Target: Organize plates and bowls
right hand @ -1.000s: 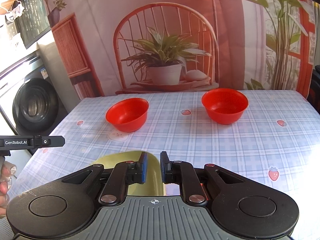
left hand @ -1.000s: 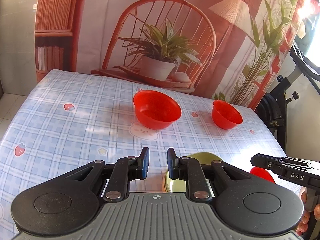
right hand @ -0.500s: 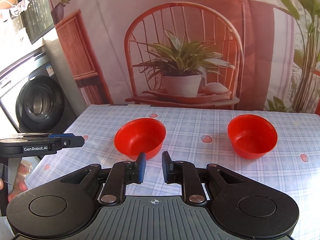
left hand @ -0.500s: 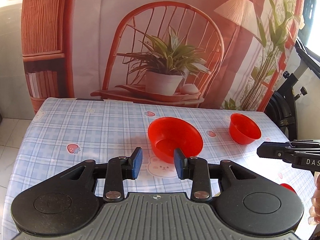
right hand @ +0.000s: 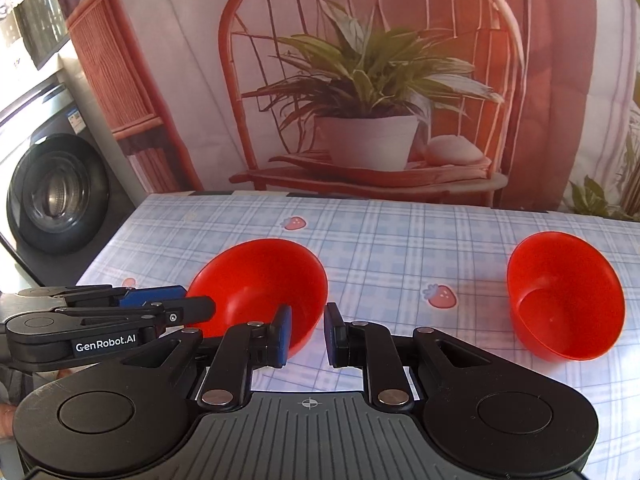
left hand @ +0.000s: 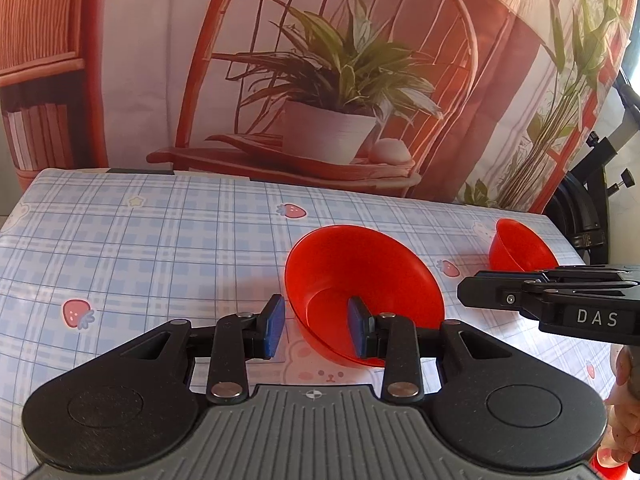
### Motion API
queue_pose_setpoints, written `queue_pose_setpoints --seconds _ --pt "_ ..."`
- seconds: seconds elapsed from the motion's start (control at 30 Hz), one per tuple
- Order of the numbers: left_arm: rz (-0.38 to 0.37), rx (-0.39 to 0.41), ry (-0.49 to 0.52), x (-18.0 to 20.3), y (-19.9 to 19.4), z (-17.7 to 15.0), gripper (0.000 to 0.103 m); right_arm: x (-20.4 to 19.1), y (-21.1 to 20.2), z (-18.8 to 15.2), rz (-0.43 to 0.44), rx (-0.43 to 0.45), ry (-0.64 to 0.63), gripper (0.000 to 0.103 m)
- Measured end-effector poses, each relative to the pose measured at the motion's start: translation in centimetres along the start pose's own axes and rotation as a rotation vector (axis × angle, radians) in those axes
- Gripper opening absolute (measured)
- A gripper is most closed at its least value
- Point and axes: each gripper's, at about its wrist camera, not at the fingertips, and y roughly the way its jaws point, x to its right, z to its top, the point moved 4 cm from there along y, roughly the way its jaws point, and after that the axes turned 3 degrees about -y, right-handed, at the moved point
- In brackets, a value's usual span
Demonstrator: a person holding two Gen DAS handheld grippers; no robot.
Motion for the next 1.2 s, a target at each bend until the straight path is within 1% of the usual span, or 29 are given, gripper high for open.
queue_pose_setpoints --seconds 0.1,0.13,0.17,0.23,0.3,0.37,0.47,0.67,0.97,1.2 --pt "0.008 -0.010 -0.019 -0.4 0.8 -0.3 0.036 0.0 1.2 -0.1 0.001 -0.022 0.005 0.017" --pt "0.009 -0.011 -0.027 -0.6 0.9 -0.4 0.033 0.0 1.6 -0.1 0.003 -0.032 0.009 0.017" --pt "0.009 -0.012 -0.032 -0.7 1.1 -0.5 0.025 0.0 1.9 -0.3 0.004 -0.043 0.014 0.017" --pt "0.007 -0.016 -0.032 -0.8 1.2 -0.7 0.018 0.1 2.4 -0.5 0.005 -0.059 0.025 0.017" --pt "0.003 -0.012 -0.028 -0.7 1.1 -0.7 0.018 0.2 2.7 -0.6 0.008 -0.071 0.043 0.017" --pt "0.004 -0.011 -0.024 -0.6 0.9 -0.7 0.017 0.2 2.8 -0.9 0.009 -0.072 0.060 0.012" --pt "0.015 -0.019 -0.026 -0.4 0.6 -0.7 0.015 0.0 2.2 -1.1 0.014 -0.060 0.085 0.010" --pt "0.021 -0.002 0.006 0.6 -1.4 -0.6 0.015 -0.3 -0.2 -1.3 0.026 -0.014 0.115 0.009" --pt "0.023 0.028 0.034 3.1 -5.3 -1.0 0.015 -0.7 -5.2 -2.5 0.030 0.069 0.126 0.009" --pt "0.014 0.046 0.027 5.3 -7.7 -1.9 0.015 -0.6 -8.7 -3.8 0.029 0.127 0.127 0.009"
